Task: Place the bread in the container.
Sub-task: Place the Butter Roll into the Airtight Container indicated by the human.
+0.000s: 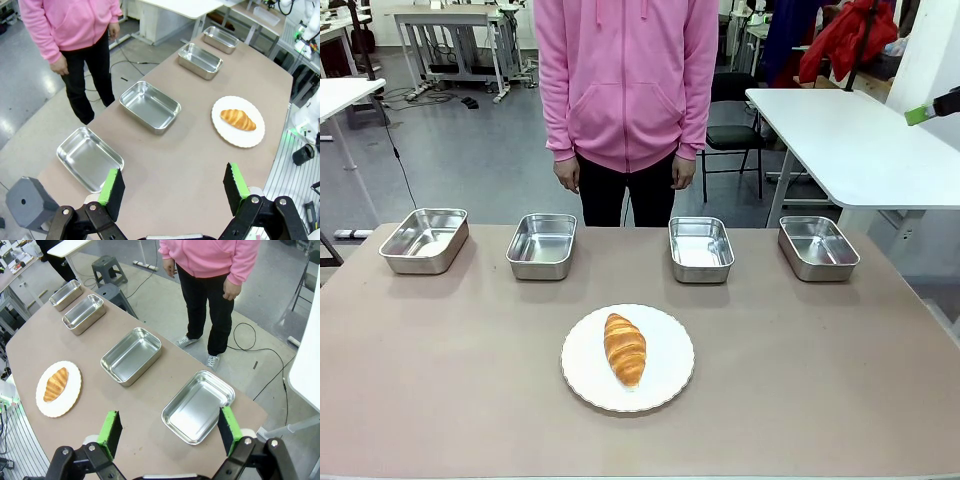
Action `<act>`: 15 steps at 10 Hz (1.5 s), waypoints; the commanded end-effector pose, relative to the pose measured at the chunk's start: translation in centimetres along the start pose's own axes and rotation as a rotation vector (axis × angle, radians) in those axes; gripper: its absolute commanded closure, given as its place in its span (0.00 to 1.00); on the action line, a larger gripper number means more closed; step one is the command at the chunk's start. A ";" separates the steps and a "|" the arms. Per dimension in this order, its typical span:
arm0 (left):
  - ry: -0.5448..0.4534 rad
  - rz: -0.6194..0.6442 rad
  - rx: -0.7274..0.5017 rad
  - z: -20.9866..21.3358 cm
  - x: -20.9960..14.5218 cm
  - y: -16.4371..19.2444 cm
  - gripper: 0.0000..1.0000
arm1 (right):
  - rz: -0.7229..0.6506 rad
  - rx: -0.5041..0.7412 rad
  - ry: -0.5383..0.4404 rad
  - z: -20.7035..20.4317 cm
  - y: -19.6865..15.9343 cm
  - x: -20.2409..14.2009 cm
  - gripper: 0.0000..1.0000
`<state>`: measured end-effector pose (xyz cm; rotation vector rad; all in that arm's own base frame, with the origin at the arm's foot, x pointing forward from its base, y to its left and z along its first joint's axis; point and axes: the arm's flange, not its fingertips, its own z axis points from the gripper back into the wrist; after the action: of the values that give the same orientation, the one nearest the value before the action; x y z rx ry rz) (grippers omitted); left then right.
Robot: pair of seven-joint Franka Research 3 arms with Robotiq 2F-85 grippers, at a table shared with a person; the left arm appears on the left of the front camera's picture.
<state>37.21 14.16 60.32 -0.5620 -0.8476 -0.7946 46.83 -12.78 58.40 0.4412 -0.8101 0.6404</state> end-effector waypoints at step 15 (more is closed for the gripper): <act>-0.006 -0.001 -0.009 0.2 0.0 0.0 0.00 | 0.003 0.003 -0.009 0.0 0.1 0.1 0.00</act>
<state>37.21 14.16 60.32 -0.5620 -0.8476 -0.7946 46.83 -12.78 58.40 0.4412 -0.8101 0.6404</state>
